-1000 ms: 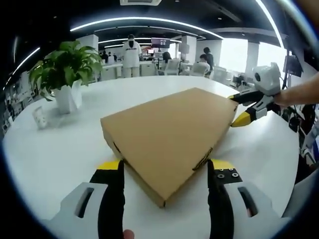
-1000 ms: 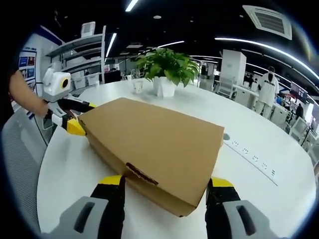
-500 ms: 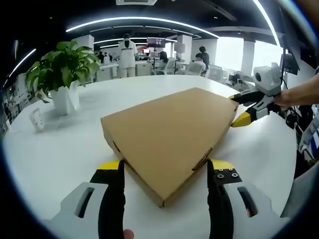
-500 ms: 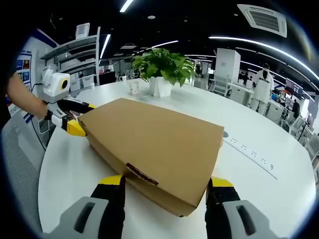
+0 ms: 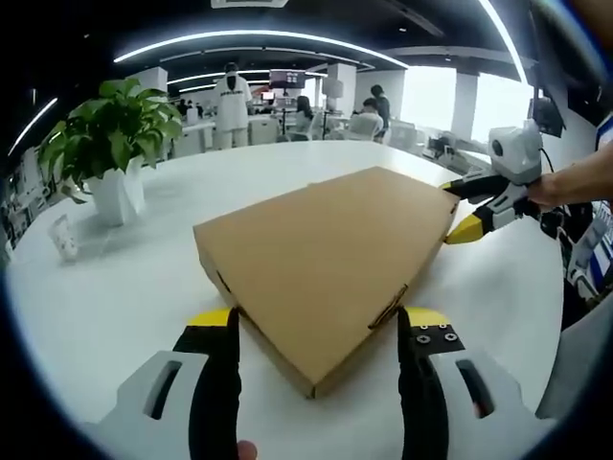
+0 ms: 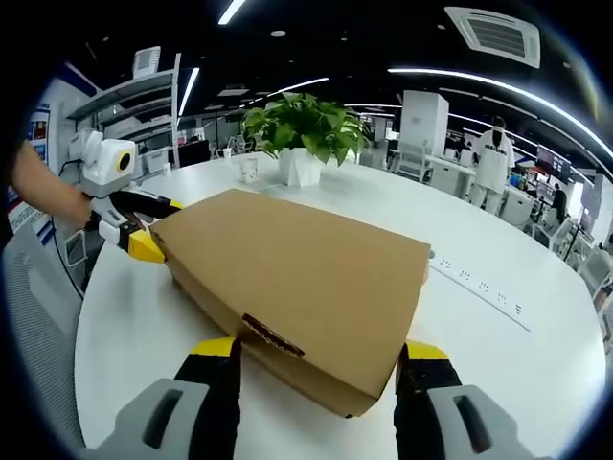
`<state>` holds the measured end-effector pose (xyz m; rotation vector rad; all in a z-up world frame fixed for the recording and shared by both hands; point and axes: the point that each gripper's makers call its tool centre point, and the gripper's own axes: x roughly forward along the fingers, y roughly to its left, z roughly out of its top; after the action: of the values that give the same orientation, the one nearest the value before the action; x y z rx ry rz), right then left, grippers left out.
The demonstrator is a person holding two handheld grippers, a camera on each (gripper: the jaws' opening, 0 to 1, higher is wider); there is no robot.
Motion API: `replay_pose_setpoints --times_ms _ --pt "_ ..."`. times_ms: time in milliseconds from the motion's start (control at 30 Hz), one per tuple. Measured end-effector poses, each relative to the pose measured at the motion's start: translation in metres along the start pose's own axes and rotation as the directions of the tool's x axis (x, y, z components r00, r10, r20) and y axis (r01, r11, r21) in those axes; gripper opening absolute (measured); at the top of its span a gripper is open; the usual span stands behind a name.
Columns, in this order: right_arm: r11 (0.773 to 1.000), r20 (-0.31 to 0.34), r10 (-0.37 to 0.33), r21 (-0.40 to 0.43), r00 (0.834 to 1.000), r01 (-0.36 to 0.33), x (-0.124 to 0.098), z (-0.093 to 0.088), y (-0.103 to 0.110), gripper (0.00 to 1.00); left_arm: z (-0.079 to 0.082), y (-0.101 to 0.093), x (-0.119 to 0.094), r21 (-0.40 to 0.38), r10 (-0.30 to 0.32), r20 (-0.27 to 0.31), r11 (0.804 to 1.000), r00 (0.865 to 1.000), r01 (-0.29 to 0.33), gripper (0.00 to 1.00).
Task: Operate the shoe box by opening the lid, removing the specified soft item, and placing it in the target area until the item is outside and the box remains undamaged.
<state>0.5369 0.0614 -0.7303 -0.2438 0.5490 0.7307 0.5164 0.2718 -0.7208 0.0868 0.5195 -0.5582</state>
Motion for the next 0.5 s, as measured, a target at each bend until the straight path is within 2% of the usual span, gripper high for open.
replay_pose_setpoints --times_ms 500 --pt "0.998 -0.001 -0.051 0.032 0.999 0.051 -0.001 0.0 0.015 0.63 -0.002 0.009 -0.004 0.025 -0.048 -0.01 0.999 0.999 0.048 0.66"
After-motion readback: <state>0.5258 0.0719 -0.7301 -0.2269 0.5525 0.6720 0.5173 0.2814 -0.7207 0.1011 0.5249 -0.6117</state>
